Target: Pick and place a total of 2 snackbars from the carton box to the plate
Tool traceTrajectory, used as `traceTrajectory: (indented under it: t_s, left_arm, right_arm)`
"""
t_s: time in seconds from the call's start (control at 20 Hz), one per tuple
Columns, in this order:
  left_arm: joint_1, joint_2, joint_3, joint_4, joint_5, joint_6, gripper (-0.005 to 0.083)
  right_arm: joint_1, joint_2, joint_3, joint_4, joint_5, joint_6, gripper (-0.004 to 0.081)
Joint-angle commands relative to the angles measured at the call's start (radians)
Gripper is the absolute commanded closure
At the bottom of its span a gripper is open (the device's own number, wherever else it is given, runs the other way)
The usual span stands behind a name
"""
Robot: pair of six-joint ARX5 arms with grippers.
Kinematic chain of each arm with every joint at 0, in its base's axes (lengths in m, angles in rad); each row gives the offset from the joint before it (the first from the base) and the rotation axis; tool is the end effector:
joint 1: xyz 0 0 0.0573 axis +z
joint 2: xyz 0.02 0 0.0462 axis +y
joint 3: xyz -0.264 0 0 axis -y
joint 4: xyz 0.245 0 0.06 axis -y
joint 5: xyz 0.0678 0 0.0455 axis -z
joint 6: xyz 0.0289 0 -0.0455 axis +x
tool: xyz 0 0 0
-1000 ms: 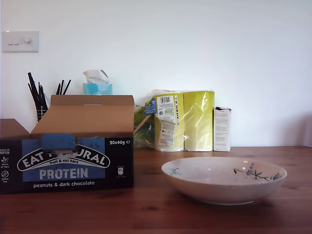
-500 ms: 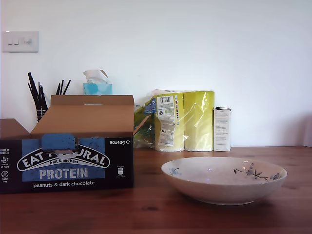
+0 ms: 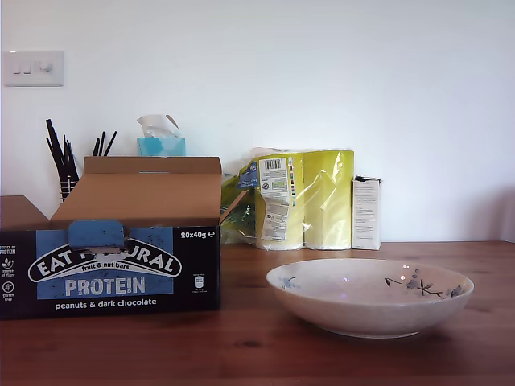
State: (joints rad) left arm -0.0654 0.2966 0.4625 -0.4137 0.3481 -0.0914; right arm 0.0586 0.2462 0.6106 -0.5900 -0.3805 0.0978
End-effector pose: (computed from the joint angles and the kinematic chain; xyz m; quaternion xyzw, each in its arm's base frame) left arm 0.0905 -0.0158 0.2570 -0.0618 0.1315 -0.1979 0.9694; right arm 0.0630 0.0144 0.2900 0.0654 0.1216 0.2107 0.9678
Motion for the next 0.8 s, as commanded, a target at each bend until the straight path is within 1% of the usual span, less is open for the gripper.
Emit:
traceTrajectory:
  t_s: [0.0,0.1,0.15,0.2,0.3,0.4,0.5,0.55,0.6,0.65,0.7,0.75]
  left_arm:
    - [-0.013,0.064,0.023,-0.013,0.034,0.022,0.0793]
    - [-0.027,0.142,0.049,0.021,0.114,0.021,0.0793]
    - [-0.033,0.173,0.052,0.047,0.150,0.020,0.0793]
    - [-0.036,0.202,0.056,0.057,0.179,0.021,0.0793]
    - [-0.042,0.256,0.068,0.072,0.195,0.021,0.0793]
    - [-0.047,0.317,0.091,0.077,0.198,0.021,0.0793]
    - [-0.062,0.366,0.124,0.069,0.196,0.022,0.0793]
    - [-0.070,0.389,0.143,0.068,0.192,0.024,0.0793]
    - [-0.077,0.410,0.167,0.057,0.185,0.047,0.0793]
    - [-0.084,0.437,0.198,0.035,0.162,0.072,0.0793]
    - [-0.095,0.470,0.235,0.005,0.145,0.100,0.0793]
    - [-0.110,0.503,0.274,-0.025,0.121,0.104,0.0793]
  right_arm:
    - [0.028,0.084,0.071,-0.112,-0.012,-0.067,0.0783]
    - [0.074,0.179,0.185,-0.210,-0.014,-0.111,0.0783]
    - [0.096,0.217,0.233,-0.234,-0.045,-0.118,0.0783]
    - [0.114,0.244,0.261,-0.238,-0.102,-0.095,0.0783]
    - [0.126,0.279,0.273,-0.249,-0.111,-0.040,0.0783]
    - [0.133,0.310,0.275,-0.249,-0.101,-0.057,0.0783]
    - [0.168,0.350,0.281,-0.258,-0.104,-0.058,0.0783]
    - [0.196,0.362,0.284,-0.270,-0.091,-0.043,0.0783]
    - [0.228,0.367,0.290,-0.290,-0.037,-0.045,0.0783]
    - [0.259,0.373,0.296,-0.302,0.037,-0.061,0.0783]
    - [0.290,0.376,0.299,-0.300,0.083,-0.080,0.0783]
    - [0.319,0.388,0.301,-0.290,0.094,-0.080,0.0783]
